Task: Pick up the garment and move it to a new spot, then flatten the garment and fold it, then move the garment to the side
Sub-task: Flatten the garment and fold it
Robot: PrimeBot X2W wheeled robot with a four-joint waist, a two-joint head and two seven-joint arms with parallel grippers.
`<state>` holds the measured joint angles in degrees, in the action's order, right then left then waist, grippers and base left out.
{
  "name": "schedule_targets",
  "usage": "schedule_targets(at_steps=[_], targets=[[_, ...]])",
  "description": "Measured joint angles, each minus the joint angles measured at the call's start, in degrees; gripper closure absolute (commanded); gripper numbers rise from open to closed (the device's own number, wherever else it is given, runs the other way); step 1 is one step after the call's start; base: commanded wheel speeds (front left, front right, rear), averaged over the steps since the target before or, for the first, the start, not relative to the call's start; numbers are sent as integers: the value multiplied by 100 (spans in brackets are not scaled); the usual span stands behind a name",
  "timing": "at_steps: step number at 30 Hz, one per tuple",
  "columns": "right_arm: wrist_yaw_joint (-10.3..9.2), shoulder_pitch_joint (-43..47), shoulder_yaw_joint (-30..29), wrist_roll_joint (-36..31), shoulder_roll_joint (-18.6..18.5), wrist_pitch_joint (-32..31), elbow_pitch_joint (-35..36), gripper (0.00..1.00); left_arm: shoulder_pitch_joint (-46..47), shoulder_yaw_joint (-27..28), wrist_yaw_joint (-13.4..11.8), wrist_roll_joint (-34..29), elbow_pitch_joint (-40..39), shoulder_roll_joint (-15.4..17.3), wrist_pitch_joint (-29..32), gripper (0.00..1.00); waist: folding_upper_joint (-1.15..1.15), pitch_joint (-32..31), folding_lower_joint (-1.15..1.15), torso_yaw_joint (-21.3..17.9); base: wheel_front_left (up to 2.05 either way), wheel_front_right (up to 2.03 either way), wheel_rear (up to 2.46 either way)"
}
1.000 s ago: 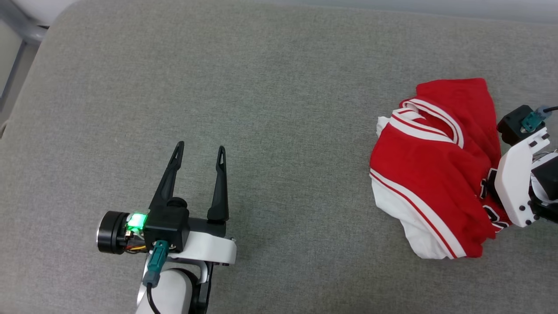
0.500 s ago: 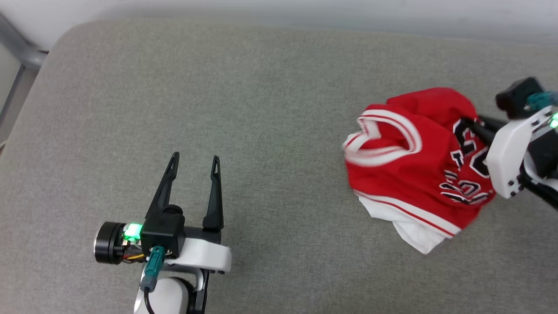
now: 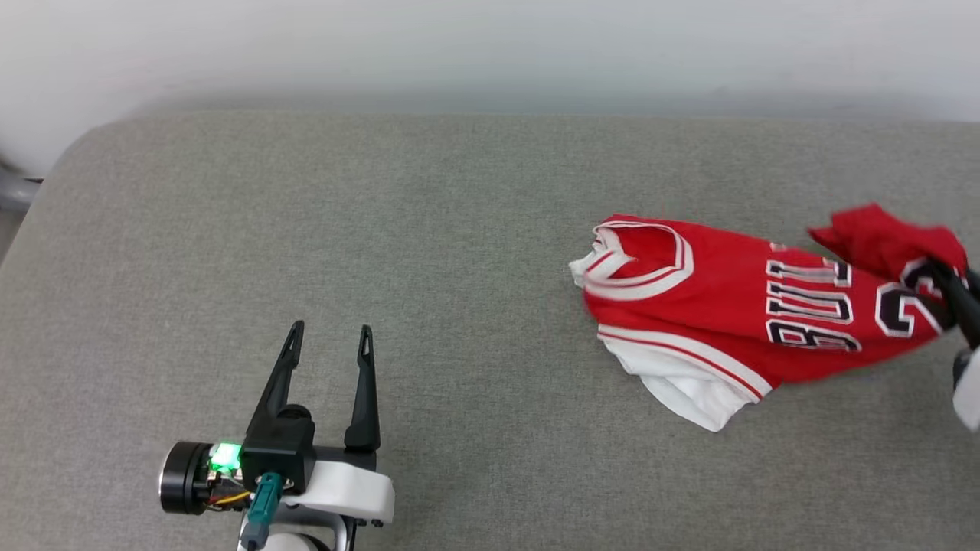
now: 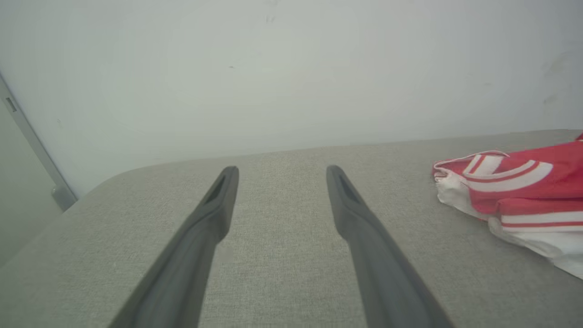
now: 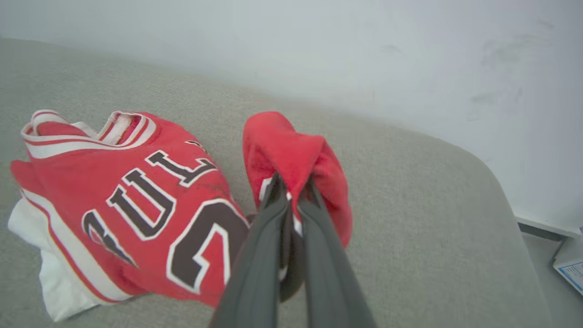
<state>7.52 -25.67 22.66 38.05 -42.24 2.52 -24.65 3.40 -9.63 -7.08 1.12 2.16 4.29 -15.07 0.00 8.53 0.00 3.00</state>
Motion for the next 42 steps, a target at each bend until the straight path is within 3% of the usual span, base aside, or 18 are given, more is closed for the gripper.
schedule_targets(at_steps=[10, 16, 17, 18, 19, 24, 30, 36, 42], targets=[[1, 2318, -2290, -659, 896, -364, -40, 100, -121, -59, 47, 5, 79, -32, 0, 0, 0, -249, -1, -133, 0, 0, 0], [1, 2907, -2807, -1044, 1367, -797, -187, 100, -141, -87, 69, 5, 101, -49, 0, 0, 0, -281, 0, -125, 0, 0, 0], [1, 2937, -2881, -1112, 1467, -812, -207, 92, -142, -90, 80, 5, 109, -53, 0, 0, 0, -283, 0, -121, 0, 0, 0], [0, 2935, -2951, -1140, 1573, -811, -200, 59, -142, -97, 81, 5, 110, -55, 0, 0, 0, -286, 0, -116, 0, 0, 0], [-1, 2934, -3002, -1160, 1658, -792, -158, 0, -142, -100, 87, 5, 113, -57, 0, 0, 0, -294, 0, -114, 0, 0, 0], [1, 2782, -3583, -1758, 1783, -246, 378, 0, -199, -89, 91, -4, 125, -57, 0, 0, 0, -347, 0, -132, 0, 0, 0], [-1, 2313, -3821, -2285, 2017, -33, 1838, 0, -204, -94, 104, -45, 122, -52, 0, 0, 0, -365, 0, -128, 0, 0, 0], [0, 2065, -3003, -2327, 1990, -528, 3328, 0, -204, -129, 102, -100, 107, -38, 0, 0, 0, -340, 0, -74, 0, 0, 0], [0, 1996, -1801, -2204, 1465, -1383, 4069, 0, -195, -138, 78, -121, 92, 1, 0, 0, 0, -262, 0, -8, 0, 0, 0]])
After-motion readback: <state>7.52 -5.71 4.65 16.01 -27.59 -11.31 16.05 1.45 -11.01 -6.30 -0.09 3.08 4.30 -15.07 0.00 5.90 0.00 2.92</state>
